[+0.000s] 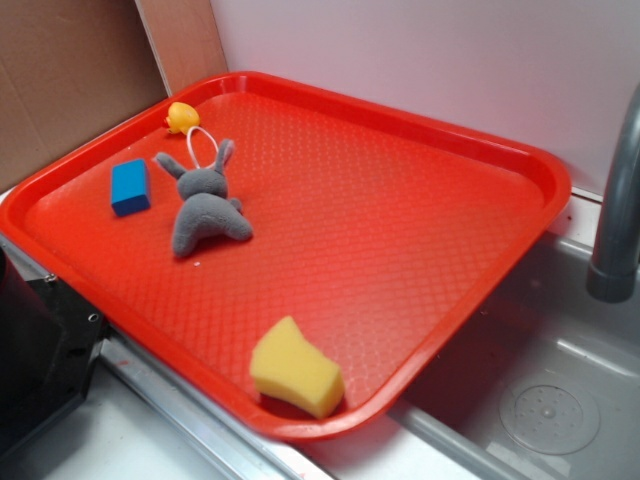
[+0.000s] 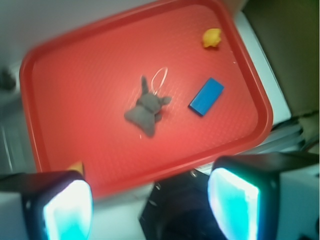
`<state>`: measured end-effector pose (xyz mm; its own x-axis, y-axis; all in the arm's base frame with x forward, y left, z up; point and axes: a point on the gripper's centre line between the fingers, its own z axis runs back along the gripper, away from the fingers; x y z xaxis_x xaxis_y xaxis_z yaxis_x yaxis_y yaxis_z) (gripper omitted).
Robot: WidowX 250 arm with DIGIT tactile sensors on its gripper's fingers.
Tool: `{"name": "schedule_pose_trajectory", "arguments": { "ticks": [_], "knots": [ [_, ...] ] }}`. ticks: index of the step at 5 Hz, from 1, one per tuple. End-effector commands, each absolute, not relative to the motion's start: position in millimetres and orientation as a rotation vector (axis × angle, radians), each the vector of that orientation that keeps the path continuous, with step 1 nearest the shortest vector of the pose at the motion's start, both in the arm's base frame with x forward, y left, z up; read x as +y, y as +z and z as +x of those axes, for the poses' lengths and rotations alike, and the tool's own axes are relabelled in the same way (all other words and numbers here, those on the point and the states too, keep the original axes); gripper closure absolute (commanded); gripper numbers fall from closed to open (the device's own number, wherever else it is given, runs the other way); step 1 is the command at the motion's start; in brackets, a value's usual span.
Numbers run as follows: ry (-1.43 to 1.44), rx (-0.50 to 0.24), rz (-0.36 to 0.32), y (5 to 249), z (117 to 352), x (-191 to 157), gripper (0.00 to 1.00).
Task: Grab the blue block.
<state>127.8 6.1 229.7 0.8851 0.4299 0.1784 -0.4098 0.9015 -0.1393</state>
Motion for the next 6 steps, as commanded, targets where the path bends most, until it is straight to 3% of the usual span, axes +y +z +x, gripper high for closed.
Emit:
{"name": "schedule_pose_trajectory", "arguments": {
  "ticks": [1, 2, 4, 6],
  "knots": [
    [0.766, -0.335, -0.11, 210, 148, 39, 0.0],
    [1.003, -0.397, -0.078, 187, 164, 71, 0.0],
    [1.141, -0.333, -0.048, 140, 180, 102, 0.0],
    [1.152, -0.287, -0.007, 91, 179, 123, 0.0]
  ]
}}
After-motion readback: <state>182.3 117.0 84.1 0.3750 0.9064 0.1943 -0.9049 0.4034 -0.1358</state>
